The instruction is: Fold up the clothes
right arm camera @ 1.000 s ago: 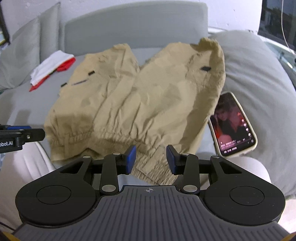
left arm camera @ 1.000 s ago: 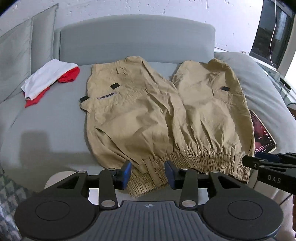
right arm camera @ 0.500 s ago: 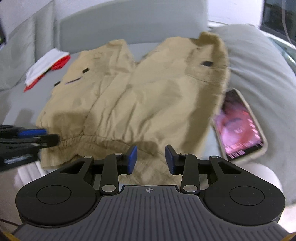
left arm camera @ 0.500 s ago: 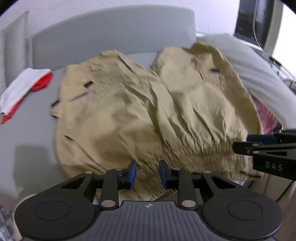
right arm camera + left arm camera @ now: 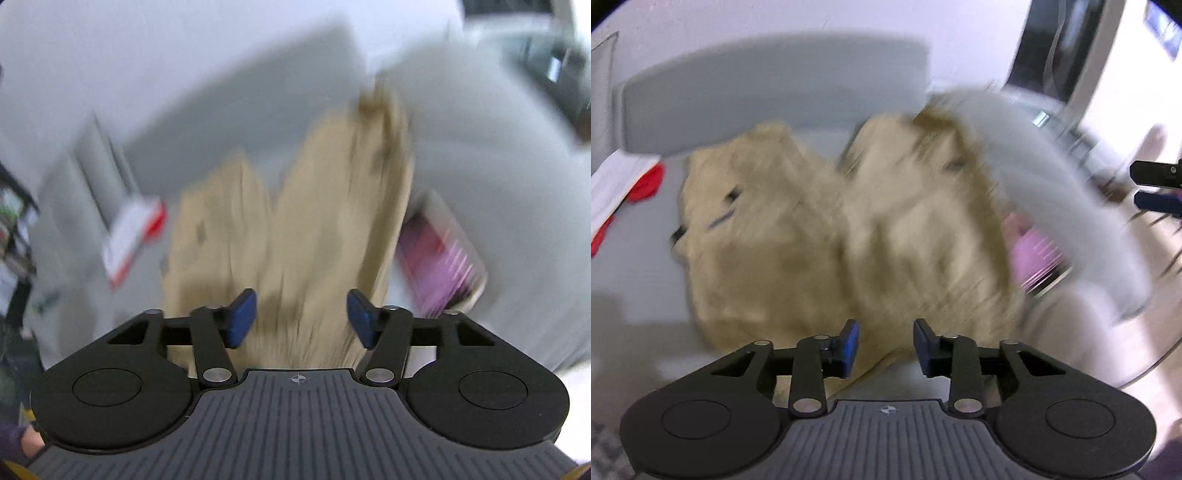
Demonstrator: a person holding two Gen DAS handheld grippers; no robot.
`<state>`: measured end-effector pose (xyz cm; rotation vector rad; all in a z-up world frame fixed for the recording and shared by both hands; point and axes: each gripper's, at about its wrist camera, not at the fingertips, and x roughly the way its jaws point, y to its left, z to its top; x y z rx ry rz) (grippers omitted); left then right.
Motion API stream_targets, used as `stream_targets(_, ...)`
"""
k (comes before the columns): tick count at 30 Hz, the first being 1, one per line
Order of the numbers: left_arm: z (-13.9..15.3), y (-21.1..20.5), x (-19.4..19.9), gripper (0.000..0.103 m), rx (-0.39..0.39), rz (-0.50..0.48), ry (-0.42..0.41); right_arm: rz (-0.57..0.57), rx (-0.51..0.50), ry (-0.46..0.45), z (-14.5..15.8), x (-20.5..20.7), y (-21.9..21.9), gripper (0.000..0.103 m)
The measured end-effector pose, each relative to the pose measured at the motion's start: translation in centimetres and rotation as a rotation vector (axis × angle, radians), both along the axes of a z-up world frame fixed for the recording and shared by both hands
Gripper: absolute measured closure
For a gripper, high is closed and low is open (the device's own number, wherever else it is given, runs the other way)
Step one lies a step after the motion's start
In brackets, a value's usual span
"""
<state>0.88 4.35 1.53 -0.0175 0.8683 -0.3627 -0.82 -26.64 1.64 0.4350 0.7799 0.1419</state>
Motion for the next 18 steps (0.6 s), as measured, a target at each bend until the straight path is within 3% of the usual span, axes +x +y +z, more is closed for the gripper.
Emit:
stream_targets(2, 1.6, -1.2, 0.1, 0.062, -0.063, -0.023, -0.02, -0.053, -0.007, -0.05, 3.5, -1.3, -2.5, 0.034)
stream_targets(6, 1.4, -4.7, 1.3, 0.059, -0.183, -0.091, 0.055, -0.173, -0.08, -0.121, 8.9, -3.7, -6.4, 0.034)
stream_targets(9, -1.4, -7.3, 2.3, 0.057, -0.158, -0.11, 0.106, -0.231, -0.135, -0.128, 10.4, -4.5, -8.3, 0.029)
stream_targets(12, -4.5, -9.0, 3.5, 0.055, -0.112, -0.099, 0.149, -0.234, -0.18, -0.063, 8.6, -3.2, -8.9, 0.028)
stream_targets(15, -6.2, -9.8, 4.4, 0.054, -0.062, -0.062, 0.134, -0.209, -0.174, 0.035, 4.4, -0.4, -9.1, 0.028)
stream_targets(18, -6.3, -11.1, 4.9, 0.041, -0.03, -0.111, 0.043, -0.207, -0.134, 0.086, 0.0, 3.2, -9.5, 0.028)
